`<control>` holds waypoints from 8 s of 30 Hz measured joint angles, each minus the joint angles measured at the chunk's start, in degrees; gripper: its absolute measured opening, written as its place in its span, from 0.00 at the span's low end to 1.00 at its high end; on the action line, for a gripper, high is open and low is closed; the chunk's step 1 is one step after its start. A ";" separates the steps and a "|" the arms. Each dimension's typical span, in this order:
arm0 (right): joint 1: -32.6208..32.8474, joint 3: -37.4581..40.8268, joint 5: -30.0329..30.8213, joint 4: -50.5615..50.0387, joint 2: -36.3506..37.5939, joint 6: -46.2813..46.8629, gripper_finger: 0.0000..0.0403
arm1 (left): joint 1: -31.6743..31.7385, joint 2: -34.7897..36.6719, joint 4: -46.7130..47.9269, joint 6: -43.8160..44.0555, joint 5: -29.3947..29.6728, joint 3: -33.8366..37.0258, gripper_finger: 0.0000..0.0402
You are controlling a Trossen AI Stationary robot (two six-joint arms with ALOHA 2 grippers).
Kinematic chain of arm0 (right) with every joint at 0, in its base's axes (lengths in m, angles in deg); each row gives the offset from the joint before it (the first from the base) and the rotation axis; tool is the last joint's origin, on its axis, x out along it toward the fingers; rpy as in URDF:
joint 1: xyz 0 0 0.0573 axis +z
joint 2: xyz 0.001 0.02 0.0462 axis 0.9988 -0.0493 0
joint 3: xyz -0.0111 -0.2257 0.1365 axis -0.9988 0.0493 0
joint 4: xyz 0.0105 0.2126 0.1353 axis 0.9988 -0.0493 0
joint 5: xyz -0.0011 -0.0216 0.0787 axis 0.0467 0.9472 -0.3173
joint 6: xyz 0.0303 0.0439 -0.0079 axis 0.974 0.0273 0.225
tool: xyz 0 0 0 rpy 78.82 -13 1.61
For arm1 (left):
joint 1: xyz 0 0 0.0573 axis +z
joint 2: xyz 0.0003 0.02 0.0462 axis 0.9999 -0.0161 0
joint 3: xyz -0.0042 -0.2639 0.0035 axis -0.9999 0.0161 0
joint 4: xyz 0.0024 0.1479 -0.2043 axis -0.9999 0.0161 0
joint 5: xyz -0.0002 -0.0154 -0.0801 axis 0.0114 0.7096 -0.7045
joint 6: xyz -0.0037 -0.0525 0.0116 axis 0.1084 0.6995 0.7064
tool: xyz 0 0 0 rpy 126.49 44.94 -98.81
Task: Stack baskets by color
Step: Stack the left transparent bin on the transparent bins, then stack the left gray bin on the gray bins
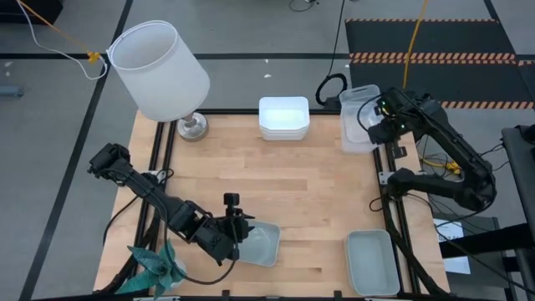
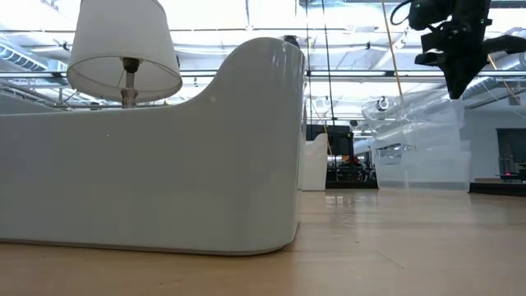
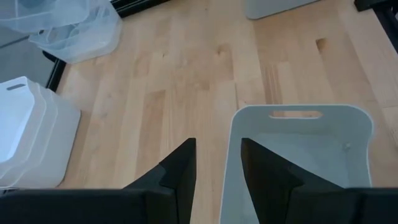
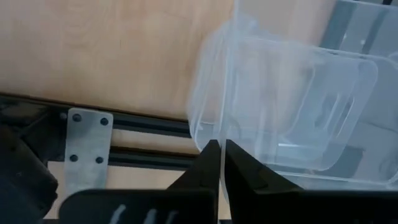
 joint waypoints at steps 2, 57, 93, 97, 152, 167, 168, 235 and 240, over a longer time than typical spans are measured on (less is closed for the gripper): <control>-1.03 0.00 -1.17 0.56 -0.05 -1.67 0.00 | 0.00 0.00 -0.02 -0.02 0.00 0.00 0.32; -5.49 6.45 -3.77 7.67 0.02 -2.61 0.11 | 0.00 0.02 -0.11 -0.17 0.00 0.00 0.32; -6.46 15.19 -6.66 16.12 8.41 1.25 0.11 | -0.02 0.04 -2.51 -1.50 -1.40 0.00 0.32; -6.45 15.50 -6.66 16.89 10.04 1.79 0.18 | 0.00 0.04 -2.51 -1.53 -1.46 0.00 0.32; 4.09 30.80 11.43 27.34 16.81 15.86 0.00 | 1.92 0.04 -4.39 -1.99 -2.93 0.00 0.32; 11.31 25.95 -1.25 18.74 22.26 29.88 0.00 | 1.92 0.04 -4.39 -1.17 -2.99 0.00 0.32; 12.20 24.98 -1.81 18.59 22.26 31.74 0.00 | 1.92 0.04 -4.39 -0.82 -2.99 0.00 0.32; 72.72 15.26 -4.93 62.21 -2.70 72.70 0.00 | -3.78 -15.29 -16.93 -1.23 -22.87 6.69 0.03; 72.72 15.26 -5.01 62.40 -2.70 72.77 0.00 | -3.17 -11.99 -16.70 -7.58 -22.50 6.67 0.03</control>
